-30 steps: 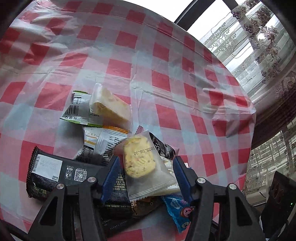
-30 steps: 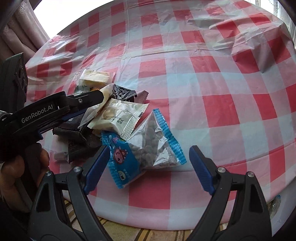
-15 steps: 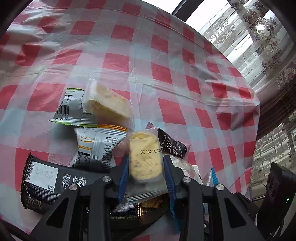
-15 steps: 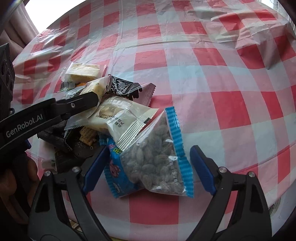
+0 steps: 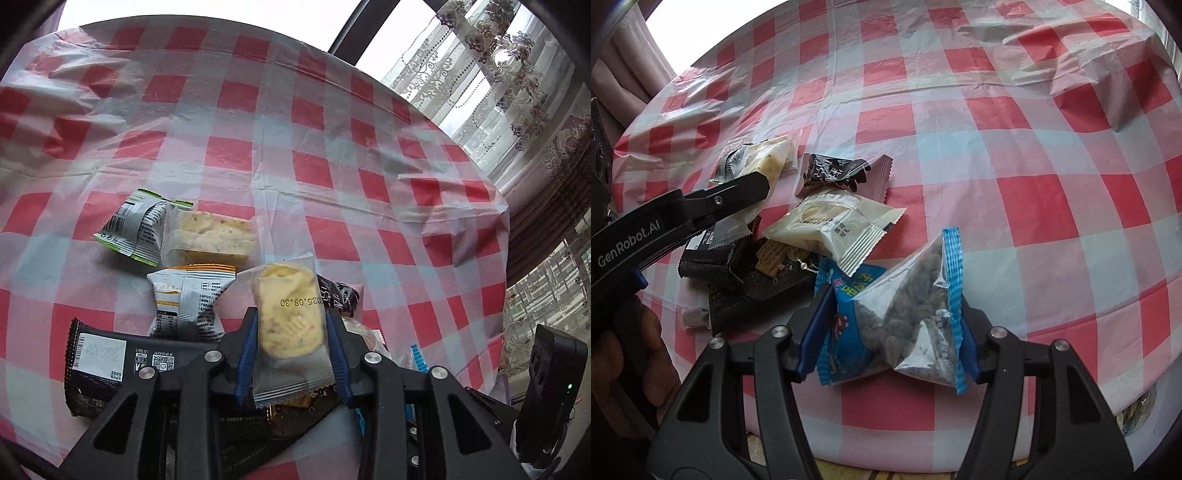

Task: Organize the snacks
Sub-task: 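Grasp the clear cake packet with the left tool while the right tool grasps the blue-edged nut bag, then carry both packets to the white box and open both tools to release them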

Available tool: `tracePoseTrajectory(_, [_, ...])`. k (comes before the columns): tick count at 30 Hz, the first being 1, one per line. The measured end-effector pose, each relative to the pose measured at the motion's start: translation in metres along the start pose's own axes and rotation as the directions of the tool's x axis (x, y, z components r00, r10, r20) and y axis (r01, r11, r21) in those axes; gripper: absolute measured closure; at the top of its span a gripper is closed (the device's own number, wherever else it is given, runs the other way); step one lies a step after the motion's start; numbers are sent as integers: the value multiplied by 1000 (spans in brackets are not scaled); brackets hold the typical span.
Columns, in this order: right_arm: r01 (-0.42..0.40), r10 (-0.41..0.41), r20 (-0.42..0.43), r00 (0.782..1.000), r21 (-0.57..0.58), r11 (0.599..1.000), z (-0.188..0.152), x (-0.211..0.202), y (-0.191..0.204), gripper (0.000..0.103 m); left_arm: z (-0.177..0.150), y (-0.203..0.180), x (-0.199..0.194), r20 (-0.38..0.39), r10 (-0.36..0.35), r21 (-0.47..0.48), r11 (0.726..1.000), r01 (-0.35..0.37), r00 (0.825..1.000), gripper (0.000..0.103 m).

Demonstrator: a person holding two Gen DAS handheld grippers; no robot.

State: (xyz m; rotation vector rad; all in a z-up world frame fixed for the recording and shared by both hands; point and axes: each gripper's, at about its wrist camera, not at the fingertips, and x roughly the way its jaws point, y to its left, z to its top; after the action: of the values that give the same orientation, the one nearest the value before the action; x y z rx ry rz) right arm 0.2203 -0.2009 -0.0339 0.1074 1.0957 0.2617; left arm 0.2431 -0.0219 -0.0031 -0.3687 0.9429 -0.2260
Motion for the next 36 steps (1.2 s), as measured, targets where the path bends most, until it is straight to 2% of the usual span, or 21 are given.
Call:
tracePoseTrajectory(6, [-13,12,6,1000,13,1000,-6,-9,-9,49,-2,-7,-7,17,2,7,1000,-2,1000,66])
tracePoseTrajectory(20, [-55,48,83,995,83,995,-16,-43,-47,50,-7,-47,-20,33,-24,55,998,22,999,66])
tracePoseTrajectory(28, [-27,8,128,992,150,988,-24,-64,-91,50,-16,-83,-12,1,-52,124,991,51,999,66])
tracePoseTrajectory(36, [23,-62,161,985,234,972,-38,-89,-144,50,-32,-140,1,-65,-118,216,968,129,991,66])
